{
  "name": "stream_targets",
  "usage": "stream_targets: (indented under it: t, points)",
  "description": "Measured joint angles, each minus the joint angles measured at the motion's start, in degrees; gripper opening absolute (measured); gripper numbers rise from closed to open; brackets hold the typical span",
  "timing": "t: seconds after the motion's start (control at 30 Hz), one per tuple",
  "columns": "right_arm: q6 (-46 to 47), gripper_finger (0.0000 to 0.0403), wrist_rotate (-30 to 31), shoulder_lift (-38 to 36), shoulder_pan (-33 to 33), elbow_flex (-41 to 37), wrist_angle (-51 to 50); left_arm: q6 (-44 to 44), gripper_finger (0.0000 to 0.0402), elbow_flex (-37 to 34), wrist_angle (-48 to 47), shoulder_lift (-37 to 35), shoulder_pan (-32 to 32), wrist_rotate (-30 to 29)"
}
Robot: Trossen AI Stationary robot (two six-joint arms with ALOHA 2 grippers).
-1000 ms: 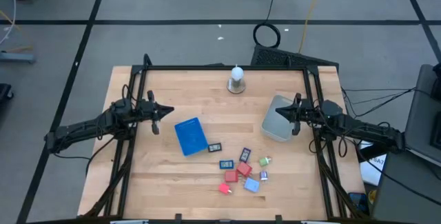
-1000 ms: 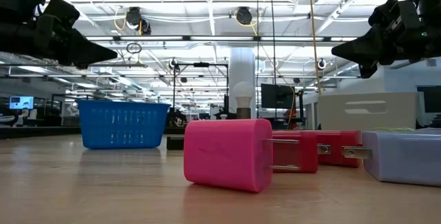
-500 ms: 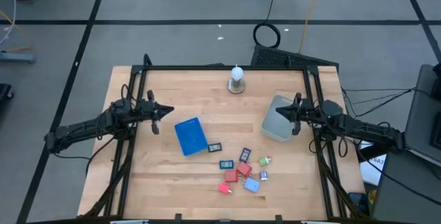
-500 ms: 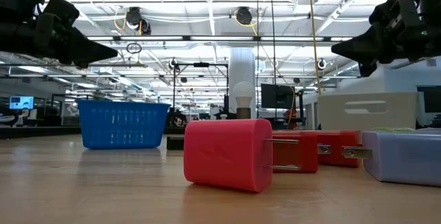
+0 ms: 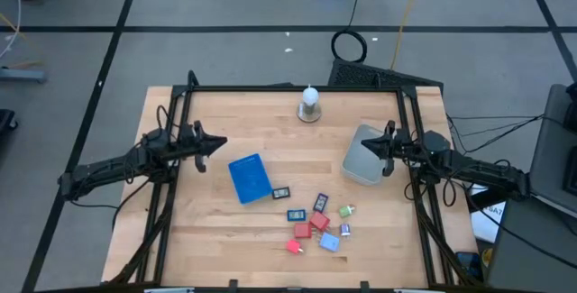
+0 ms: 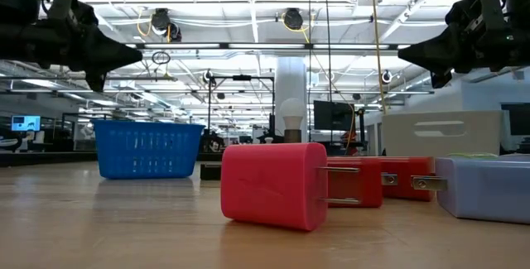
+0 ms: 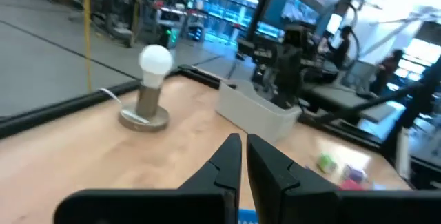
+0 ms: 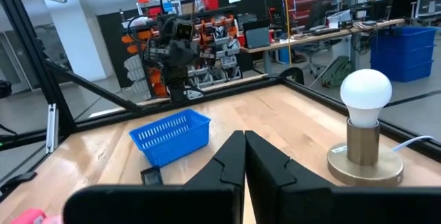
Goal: Pick & Place Office items
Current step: Put the green changer adapter into the gray bin
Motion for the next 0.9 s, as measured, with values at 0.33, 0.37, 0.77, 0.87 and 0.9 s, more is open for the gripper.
stream_targets:
  t: [0.33, 0.37, 0.77, 0.87, 0.9]
  points:
    - [0.4, 0.0, -1.5, 0.0, 0.0, 0.0, -1.0, -1.5, 0.0024, 0.0, -1.3, 0.0, -0.1, 6.5]
    - [0.4, 0.0, -1.5, 0.0, 0.0, 0.0, -1.0, -0.9, 0.0024, 0.0, -2.0, 0.0, -0.1, 7.3]
    - [-2.5, 0.0, -1.6, 0.0, 0.0, 0.0, 0.6, 10.5, 0.0024, 0.0, -5.0, 0.9, 0.0, 4.4]
    - [-2.6, 0.0, -1.7, 0.0, 0.0, 0.0, -0.4, 13.1, 0.0024, 0.0, -5.2, 0.9, -0.1, 3.5]
    - [-2.6, 0.0, -1.7, 0.0, 0.0, 0.0, -0.6, 13.4, 0.0024, 0.0, -5.2, 0.9, -0.1, 3.3]
